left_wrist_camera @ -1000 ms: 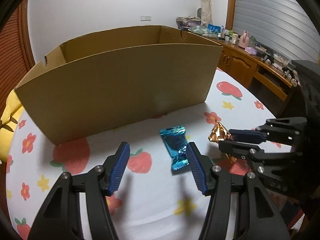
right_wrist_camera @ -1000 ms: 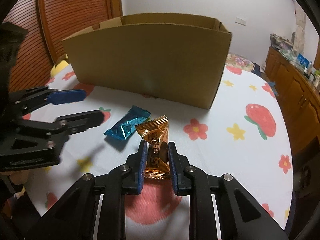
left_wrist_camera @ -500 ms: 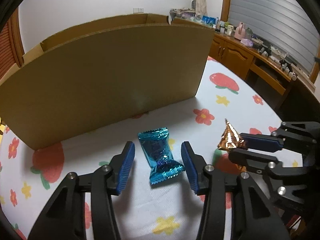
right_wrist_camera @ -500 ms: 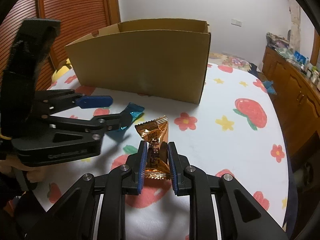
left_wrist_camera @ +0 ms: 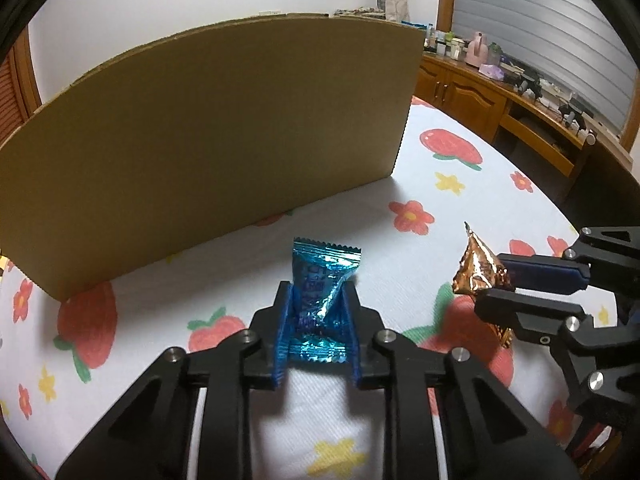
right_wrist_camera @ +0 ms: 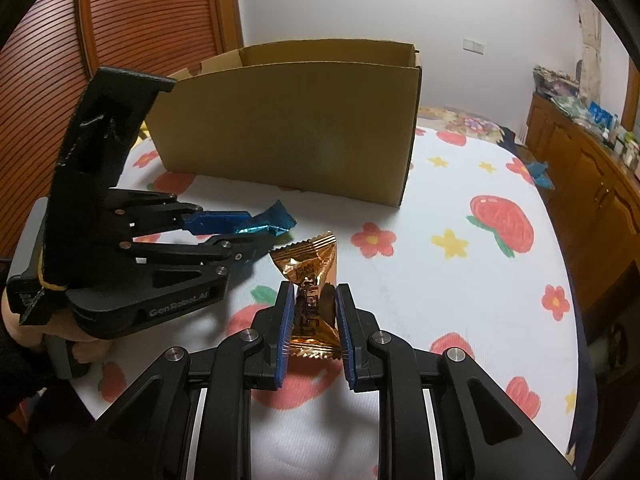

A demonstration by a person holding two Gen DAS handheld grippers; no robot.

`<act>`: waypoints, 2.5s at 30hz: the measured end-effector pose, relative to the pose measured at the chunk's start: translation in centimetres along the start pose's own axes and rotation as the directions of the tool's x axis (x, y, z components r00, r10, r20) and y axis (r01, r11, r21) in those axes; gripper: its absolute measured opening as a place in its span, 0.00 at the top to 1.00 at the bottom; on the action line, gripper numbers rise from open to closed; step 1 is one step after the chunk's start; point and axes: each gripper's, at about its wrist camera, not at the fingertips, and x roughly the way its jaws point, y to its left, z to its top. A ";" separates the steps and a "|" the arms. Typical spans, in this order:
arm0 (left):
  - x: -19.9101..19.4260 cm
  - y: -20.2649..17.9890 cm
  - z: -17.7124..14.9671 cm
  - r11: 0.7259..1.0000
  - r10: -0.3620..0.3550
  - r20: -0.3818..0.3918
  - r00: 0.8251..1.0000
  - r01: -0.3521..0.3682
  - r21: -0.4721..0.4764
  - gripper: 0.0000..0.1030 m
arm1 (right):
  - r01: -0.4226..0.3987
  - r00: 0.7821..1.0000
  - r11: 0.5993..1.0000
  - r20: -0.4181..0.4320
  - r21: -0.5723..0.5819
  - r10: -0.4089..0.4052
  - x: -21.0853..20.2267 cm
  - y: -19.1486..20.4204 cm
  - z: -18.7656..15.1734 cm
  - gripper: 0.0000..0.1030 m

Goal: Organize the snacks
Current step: 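Grasp the gold candy with the right gripper while the left grasps the blue candy, then carry the blue and gold candies over the cardboard box, then open both grippers to drop the candies into the box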

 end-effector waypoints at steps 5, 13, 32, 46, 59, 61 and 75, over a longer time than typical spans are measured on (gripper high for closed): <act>-1.6 0.3 0.1 1.000 -0.002 0.028 1.000 0.002 -0.006 0.80 | 0.000 1.000 1.000 0.002 0.000 0.000 0.0 0.0 0.1 0.81; -6.4 1.4 2.0 1.000 -0.001 0.128 0.992 0.002 -0.006 0.79 | -0.013 0.998 1.000 0.061 -0.009 0.013 -1.6 0.4 2.3 0.81; -11.0 7.2 8.2 0.996 0.086 0.267 0.960 -0.082 -0.027 0.79 | -0.034 0.975 0.995 0.214 -0.096 0.054 -3.9 2.4 11.4 0.81; -7.2 10.5 9.2 0.993 0.106 0.224 0.969 -0.090 -0.079 0.79 | -0.024 0.978 0.994 0.204 -0.102 0.045 -1.8 2.5 13.8 0.81; -5.2 11.8 9.9 0.991 0.116 0.197 0.974 -0.098 -0.095 0.79 | -0.022 0.983 0.995 0.180 -0.093 0.038 0.3 2.1 15.0 0.81; -5.1 11.9 10.1 0.990 0.117 0.196 0.974 -0.100 -0.095 0.79 | -0.019 0.984 0.995 0.175 -0.096 0.035 0.8 2.0 15.5 0.81; -4.2 13.1 11.3 0.986 0.142 0.184 0.973 -0.121 -0.118 0.78 | -0.008 0.990 0.999 0.139 -0.051 0.015 5.0 0.6 19.6 0.81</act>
